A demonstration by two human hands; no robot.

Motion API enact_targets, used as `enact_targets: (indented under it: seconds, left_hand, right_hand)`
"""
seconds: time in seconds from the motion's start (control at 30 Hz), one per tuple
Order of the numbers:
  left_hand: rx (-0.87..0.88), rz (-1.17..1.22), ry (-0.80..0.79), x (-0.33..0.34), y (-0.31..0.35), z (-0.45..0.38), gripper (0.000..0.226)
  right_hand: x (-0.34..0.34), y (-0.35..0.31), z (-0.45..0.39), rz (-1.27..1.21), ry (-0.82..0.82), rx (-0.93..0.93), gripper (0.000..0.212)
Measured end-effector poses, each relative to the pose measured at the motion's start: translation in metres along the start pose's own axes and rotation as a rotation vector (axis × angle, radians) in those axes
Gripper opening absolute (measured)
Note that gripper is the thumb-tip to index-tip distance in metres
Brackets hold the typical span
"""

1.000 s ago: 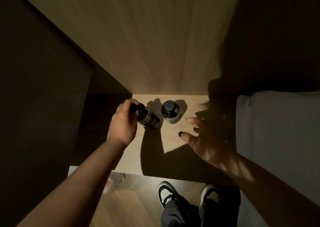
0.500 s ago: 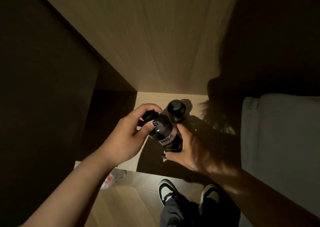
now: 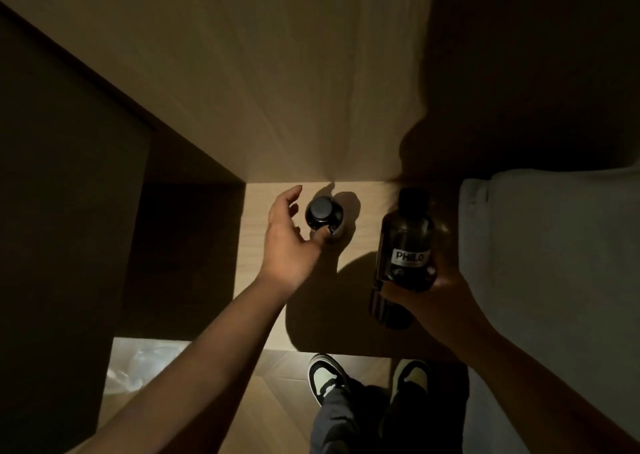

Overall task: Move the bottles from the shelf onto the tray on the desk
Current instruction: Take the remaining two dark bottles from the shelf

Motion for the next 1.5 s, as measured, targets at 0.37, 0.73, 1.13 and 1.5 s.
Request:
enact_targets:
  seconds: [0.37,0.73,1.13,1.5]
  left_hand:
    - [-0.113,0.085,-0.030,0.040,-0.010,-0.024,0.060]
    - [-0.263,0.365,0.057,-0.043,0.053,0.049,0.061]
    - [-0.185,0.747,0.223,-0.126,0.171,0.180,0.028]
    - [-0.153,0.597,0.475,-0.150,0.195,0.299,0.016]
  right_hand:
    - [-0.020,0.001,-0.001,-0.022,0.079,0.029,0.052]
    - [-0.030,-0.062,0.045,-0.045,0.032,-0.069,0.032]
    - [-0.053,-0.188,0.159,-0.101,-0.125,-0.090,0.043]
    - [-0.041,-0.240,0.244,0.024,-0.452,-0.075,0.032]
Point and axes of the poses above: each hand's wrist, its own z-axis away from the middle knuckle, its own x-axis out of the palm, y = z × x, the point moved 1 cm from there along -z, towards the middle knuckle, and after that the axes turned 10 degrees about -z, right-handed, at the moved point
